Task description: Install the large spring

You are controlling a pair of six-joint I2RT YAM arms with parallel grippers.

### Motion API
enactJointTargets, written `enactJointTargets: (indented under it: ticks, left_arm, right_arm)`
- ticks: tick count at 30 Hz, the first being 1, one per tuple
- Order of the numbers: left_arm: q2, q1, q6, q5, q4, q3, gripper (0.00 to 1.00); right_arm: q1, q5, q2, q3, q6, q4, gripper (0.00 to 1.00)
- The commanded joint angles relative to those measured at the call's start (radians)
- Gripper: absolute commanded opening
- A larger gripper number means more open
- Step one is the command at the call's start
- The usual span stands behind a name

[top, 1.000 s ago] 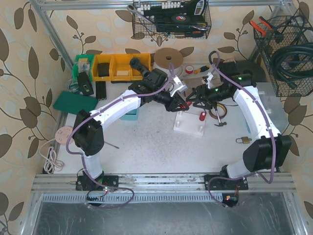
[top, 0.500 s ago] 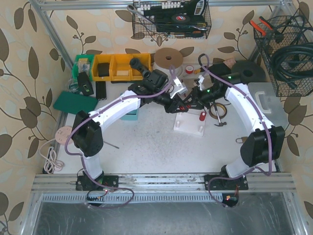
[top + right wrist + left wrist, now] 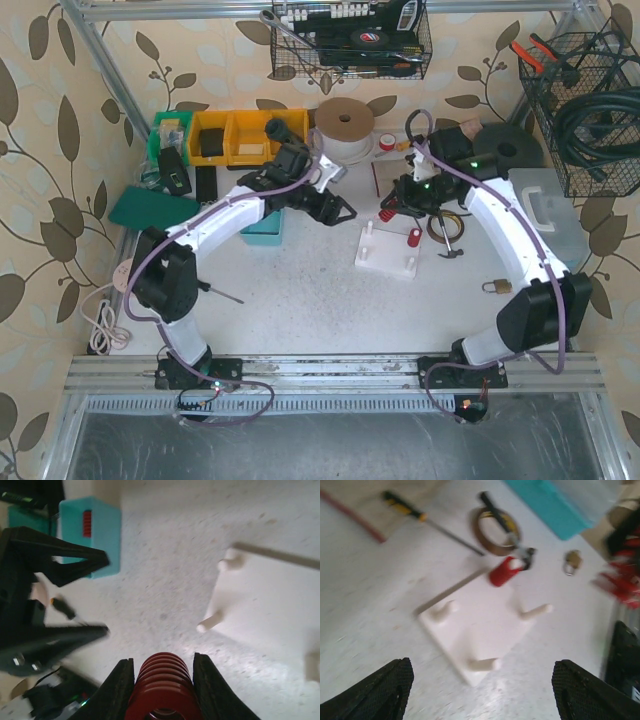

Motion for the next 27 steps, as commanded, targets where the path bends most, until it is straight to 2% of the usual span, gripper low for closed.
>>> enactJointTargets:
  ticks: [1, 4, 9, 15, 22, 27]
  left_arm:
    - [-0.096, 0.051, -0.088, -0.194, -0.018, -0.037, 0.8]
    - [-0.125, 0.084, -0.147, -0.362, -0.08, -0.054, 0.82]
    - [-0.191, 0.174, -0.284, -0.52, -0.167, -0.099, 0.84]
    - [-0.215, 0.255, -0.31, -0.53, -0.234, -0.12, 0.85]
    - [-0.215, 0.293, -0.302, -0.529, -0.259, -0.123, 0.86]
    - [-0.208, 0.313, -0.301, -0.52, -0.271, -0.115, 0.85]
  right_arm:
    - [0.034, 0.258, -0.07, -0.076, -0.021, 0.1, 0.0]
    - [0.095, 0.387, -0.071, -0.11, -0.058, 0.14, 0.0]
    - [0.183, 0.562, -0.056, -0.154, -0.1, 0.203, 0.0]
    - [0.237, 0.637, 0.017, -0.171, -0.121, 0.287, 0.0]
    - [0.268, 0.636, 0.083, -0.213, -0.104, 0.412, 0.0]
    - [0.284, 0.686, 0.149, -0.199, -0.116, 0.41, 0.0]
